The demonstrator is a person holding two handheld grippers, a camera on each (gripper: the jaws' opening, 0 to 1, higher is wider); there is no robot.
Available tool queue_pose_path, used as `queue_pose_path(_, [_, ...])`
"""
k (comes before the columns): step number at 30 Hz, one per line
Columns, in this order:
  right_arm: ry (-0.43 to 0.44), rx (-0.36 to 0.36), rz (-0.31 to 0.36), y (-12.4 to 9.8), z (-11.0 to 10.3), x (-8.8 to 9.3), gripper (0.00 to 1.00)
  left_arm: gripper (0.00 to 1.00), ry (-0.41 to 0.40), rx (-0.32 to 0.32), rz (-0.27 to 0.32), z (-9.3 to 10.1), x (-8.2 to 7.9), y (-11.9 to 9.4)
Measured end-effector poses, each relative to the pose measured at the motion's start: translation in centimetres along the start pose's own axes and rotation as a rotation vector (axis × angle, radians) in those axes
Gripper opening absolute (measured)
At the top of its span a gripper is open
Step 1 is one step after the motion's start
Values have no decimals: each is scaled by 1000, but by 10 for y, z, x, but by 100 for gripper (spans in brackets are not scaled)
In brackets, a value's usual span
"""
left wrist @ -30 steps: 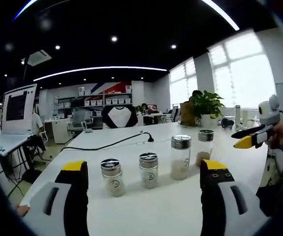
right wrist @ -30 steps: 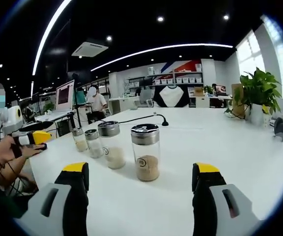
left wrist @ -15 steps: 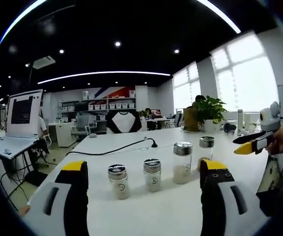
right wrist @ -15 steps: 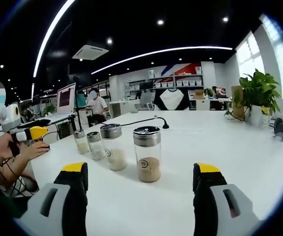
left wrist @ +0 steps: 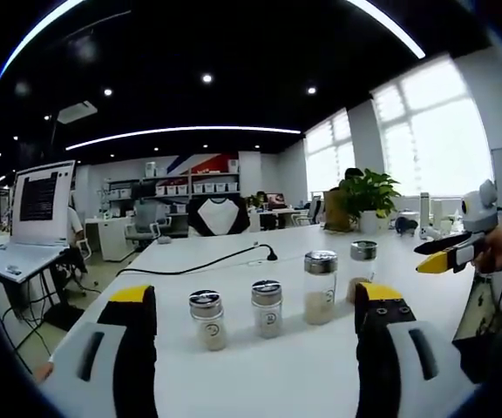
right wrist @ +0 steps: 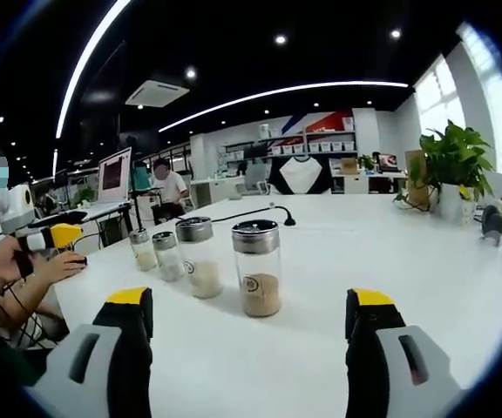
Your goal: Rotate the seasoning bottle until the label or dispensing opening points toward the visible target arrow and the bottle remains upright within the marked orientation range
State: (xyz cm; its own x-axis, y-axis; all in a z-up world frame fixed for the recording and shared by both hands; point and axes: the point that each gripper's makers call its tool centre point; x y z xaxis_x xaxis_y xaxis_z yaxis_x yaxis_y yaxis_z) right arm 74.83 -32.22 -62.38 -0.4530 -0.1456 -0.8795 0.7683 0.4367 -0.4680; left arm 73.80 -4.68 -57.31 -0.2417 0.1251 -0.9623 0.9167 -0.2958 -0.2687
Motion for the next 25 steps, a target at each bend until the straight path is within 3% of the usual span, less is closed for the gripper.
queue_pose_path(25, [4,8,2,-1,5,-3,94,100,-4,2,3,0,-3,2])
Point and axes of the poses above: the point that each gripper's makers call its tool centre point, and the gripper's own axes: y roughly forward along the fingers, z roughly to its right, x roughly out of its underside, and after that the axes turned 15 degrees about -z, right-handed
